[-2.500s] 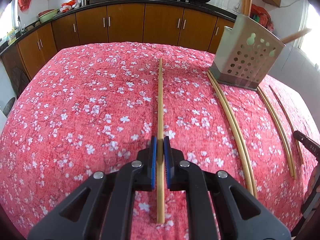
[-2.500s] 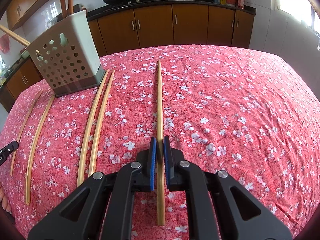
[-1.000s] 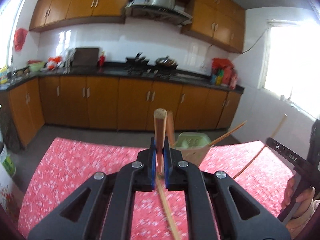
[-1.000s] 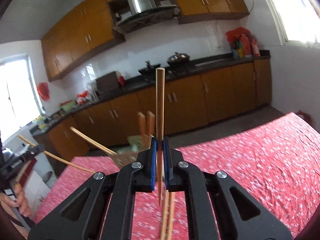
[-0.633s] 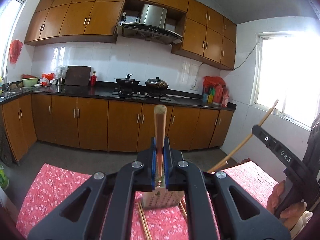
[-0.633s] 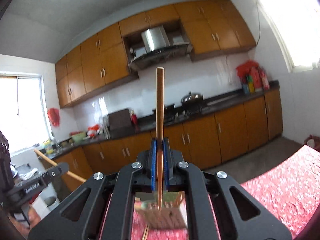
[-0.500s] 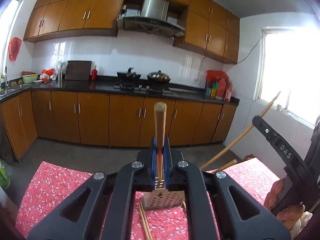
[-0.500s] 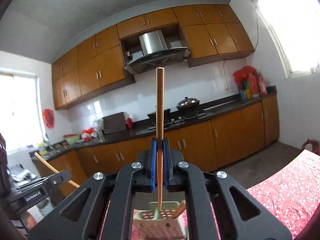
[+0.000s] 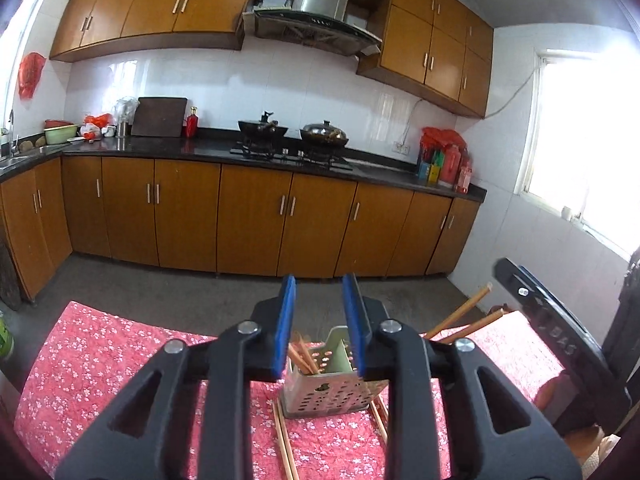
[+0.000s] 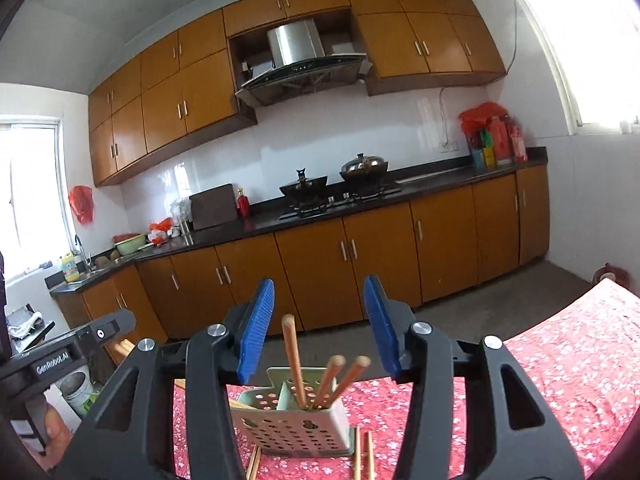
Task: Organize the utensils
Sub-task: 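Open the left tool over the holder while the right tool releases its chopstick, then lower both tools to the table and close each on a chopstick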
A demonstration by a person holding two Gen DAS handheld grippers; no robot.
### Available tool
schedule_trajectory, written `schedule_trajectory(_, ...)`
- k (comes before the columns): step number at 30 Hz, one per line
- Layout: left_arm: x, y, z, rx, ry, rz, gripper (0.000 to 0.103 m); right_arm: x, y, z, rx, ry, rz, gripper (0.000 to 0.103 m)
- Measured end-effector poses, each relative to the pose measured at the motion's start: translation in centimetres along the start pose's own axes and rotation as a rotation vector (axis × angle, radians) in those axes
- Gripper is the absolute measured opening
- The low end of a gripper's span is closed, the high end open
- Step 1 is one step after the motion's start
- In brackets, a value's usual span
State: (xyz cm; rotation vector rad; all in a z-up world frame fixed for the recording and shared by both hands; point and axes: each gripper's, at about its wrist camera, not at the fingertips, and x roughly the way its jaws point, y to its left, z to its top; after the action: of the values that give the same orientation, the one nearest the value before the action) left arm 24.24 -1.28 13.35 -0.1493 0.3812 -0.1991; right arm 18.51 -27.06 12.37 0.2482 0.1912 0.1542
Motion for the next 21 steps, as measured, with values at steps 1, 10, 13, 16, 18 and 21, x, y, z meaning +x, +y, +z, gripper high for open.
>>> schedule_trajectory(1,-0.5,0.2,0.0,-0.003,-0.007,0.003,0.027,-0.4,-0.3,0.3,0.001,-0.004,-0.005,0.048)
schedule_trajectory(10,-6.7,3.1,-4.3,0.014,-0.012,0.104,0.044,-4.3,-5.0,-3.2,-0.023,0.132,-0.166,0.051)
schedule_trajectory(13,-5.8,5.0,-8.5,0.039,0.094,0.164,0.044,-2.6,-6.7,-7.6,-0.041,0.325,-0.204,0.047)
schedule_trajectory(16,-4.4,6.6,-12.0,0.018,0.208,0.180,0.044,-0.7,-7.3,-12.6,-0.021,0.522,-0.157,0.027)
schedule_trajectory(18,-3.4,7.0,-14.2,-0.005,0.279,0.168,0.044,-0.2,-6.7,-15.2,-0.019,0.597,-0.113,0.021)
schedule_trajectory(21,-2.7,7.1,-16.6,-0.029,0.343,0.126,0.042,0.3,-5.2,-17.6,-0.048,0.659,-0.068,0.020)
